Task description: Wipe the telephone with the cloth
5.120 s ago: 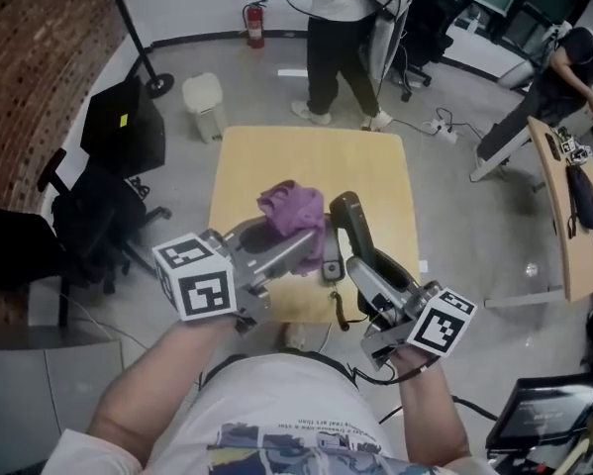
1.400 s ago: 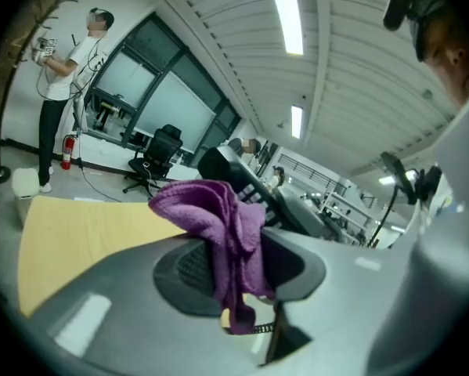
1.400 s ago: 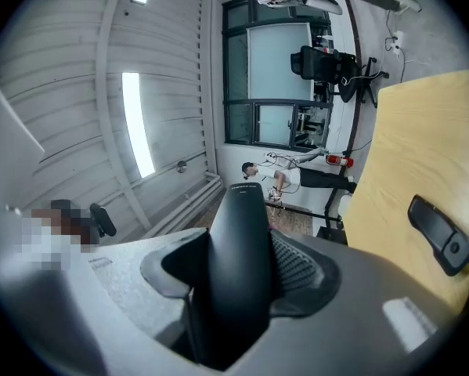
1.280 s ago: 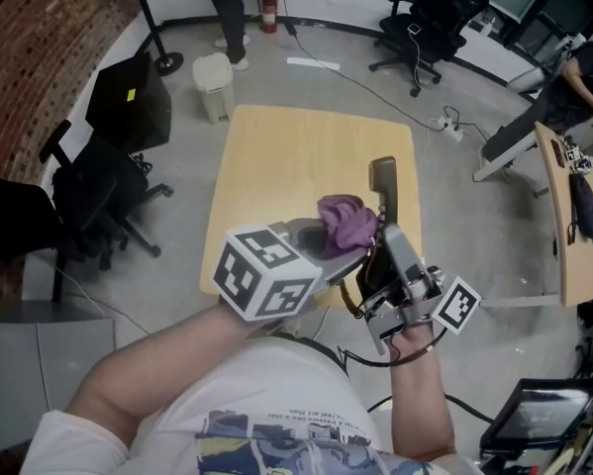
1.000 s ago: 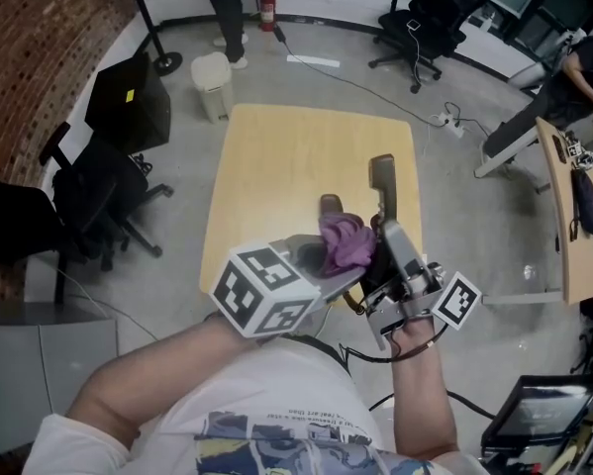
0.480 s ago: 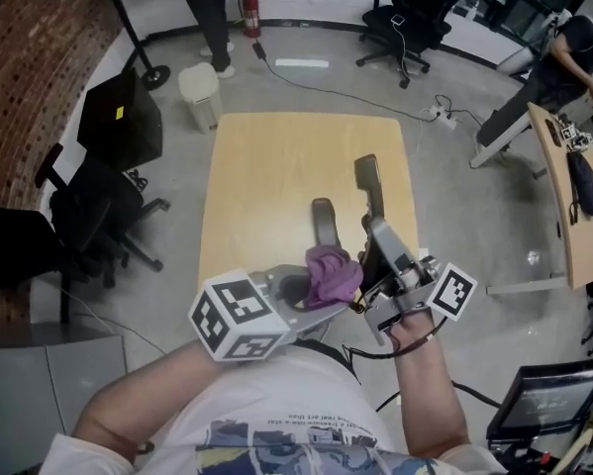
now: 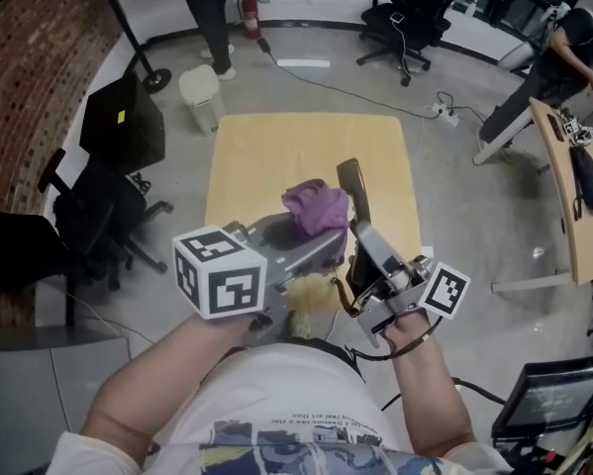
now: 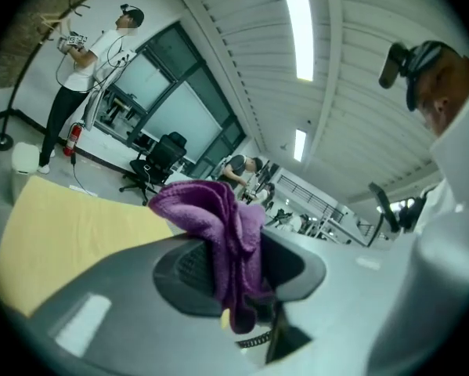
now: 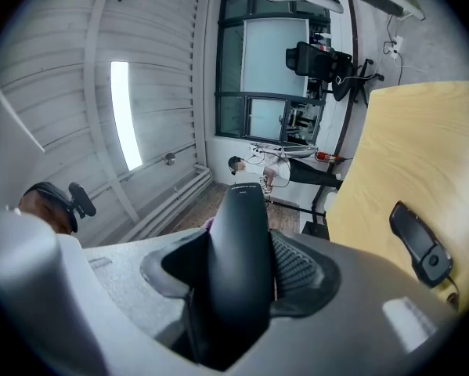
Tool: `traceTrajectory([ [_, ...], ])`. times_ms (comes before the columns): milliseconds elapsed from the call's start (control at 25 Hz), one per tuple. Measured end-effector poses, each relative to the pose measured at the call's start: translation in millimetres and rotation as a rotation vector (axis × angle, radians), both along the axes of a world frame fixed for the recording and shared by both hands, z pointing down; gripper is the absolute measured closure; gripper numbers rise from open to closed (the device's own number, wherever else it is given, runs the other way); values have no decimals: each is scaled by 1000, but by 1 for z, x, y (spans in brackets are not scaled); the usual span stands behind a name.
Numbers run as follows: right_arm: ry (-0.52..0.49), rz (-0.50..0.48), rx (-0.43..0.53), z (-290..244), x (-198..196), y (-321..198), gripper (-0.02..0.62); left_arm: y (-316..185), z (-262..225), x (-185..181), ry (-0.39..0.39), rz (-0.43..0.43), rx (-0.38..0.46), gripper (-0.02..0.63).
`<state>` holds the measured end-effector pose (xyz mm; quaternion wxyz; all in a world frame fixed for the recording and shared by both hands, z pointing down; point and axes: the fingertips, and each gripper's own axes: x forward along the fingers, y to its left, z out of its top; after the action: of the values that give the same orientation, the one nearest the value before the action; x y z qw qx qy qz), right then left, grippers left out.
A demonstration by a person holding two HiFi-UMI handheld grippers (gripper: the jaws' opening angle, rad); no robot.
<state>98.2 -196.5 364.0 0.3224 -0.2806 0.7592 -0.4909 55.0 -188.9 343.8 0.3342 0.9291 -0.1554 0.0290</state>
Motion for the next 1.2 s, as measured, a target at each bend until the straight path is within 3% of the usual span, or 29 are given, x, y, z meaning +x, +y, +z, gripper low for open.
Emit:
traceTrajectory([
  [360, -16, 62, -67, 12, 9, -13, 353, 13, 7, 17, 36, -42, -18, 459],
  [760, 9, 96, -124, 22, 8, -24, 353, 22, 16, 16, -66, -61, 70, 459],
  [920, 9, 114, -139, 29, 12, -27, 353, 40, 23, 22, -132, 15, 146, 459],
  [1200, 41, 124, -126, 30, 14, -35, 353, 64, 33, 24, -191, 166, 178, 459],
])
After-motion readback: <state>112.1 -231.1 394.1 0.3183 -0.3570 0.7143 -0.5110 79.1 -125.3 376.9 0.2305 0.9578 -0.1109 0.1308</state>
